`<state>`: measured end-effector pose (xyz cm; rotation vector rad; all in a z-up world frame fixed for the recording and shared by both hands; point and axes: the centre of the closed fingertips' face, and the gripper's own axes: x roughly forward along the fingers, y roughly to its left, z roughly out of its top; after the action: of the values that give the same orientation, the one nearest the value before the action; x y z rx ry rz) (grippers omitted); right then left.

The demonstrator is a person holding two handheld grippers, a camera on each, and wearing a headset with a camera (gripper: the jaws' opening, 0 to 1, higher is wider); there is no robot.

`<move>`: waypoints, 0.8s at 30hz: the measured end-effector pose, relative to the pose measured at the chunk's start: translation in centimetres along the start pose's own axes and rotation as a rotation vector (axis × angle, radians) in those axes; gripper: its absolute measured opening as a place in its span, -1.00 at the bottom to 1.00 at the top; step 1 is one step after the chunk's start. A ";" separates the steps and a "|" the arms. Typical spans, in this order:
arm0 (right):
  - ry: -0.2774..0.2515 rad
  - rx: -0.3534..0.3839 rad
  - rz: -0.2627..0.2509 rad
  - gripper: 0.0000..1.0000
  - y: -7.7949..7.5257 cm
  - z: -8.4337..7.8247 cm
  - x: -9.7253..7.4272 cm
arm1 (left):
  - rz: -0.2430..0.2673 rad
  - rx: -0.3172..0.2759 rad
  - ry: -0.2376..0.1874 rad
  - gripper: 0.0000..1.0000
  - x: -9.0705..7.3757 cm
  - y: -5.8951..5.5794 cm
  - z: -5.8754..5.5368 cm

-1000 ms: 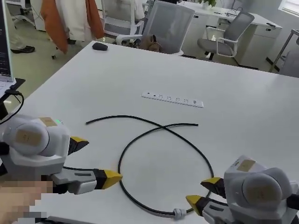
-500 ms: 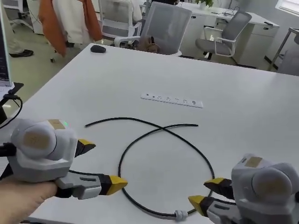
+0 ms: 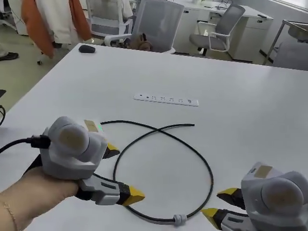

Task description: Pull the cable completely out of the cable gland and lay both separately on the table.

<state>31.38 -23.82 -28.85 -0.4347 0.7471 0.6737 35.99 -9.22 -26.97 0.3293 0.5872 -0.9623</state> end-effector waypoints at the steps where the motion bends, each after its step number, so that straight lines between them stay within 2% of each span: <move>1: 0.003 0.005 0.001 -0.44 0.1 -0.2 0.1 | -0.011 0.006 0.011 0.44 0.4 -0.2 -0.1; 4: -0.005 0.058 0.024 -0.46 0.7 -0.5 0.5 | -0.041 0.018 0.034 0.44 1.8 -0.7 -0.3; 9: 0.006 0.033 -0.003 -0.50 0.5 -0.6 1.2 | -0.095 0.019 0.061 0.41 3.7 -1.8 -0.6; 13: -0.009 0.032 -0.017 -0.57 0.2 -0.5 1.1 | -0.116 0.031 0.081 0.40 4.8 -2.2 -1.0; 15: 0.014 0.006 -0.029 -0.56 0.2 -0.8 1.2 | -0.134 0.055 0.106 0.39 5.6 -2.4 -1.6; 17: -0.004 -0.010 -0.046 -0.61 -0.1 -0.5 1.0 | -0.164 0.078 0.118 0.30 6.1 -2.9 -2.1; 20: -0.001 -0.011 -0.054 -0.64 -0.4 -0.6 1.0 | -0.202 0.063 0.146 0.20 7.0 -3.5 -2.9; 22: 0.010 -0.007 -0.057 -0.64 -0.7 -0.9 1.0 | -0.214 0.080 0.184 0.20 7.7 -3.8 -3.9; 24: 0.002 0.000 -0.066 -0.64 -0.9 -0.8 0.9 | -0.220 0.087 0.203 0.20 8.3 -4.0 -4.5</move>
<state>32.14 -24.60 -29.98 -0.4581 0.7317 0.6120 34.82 -14.64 -35.59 0.4500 0.7794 -1.1761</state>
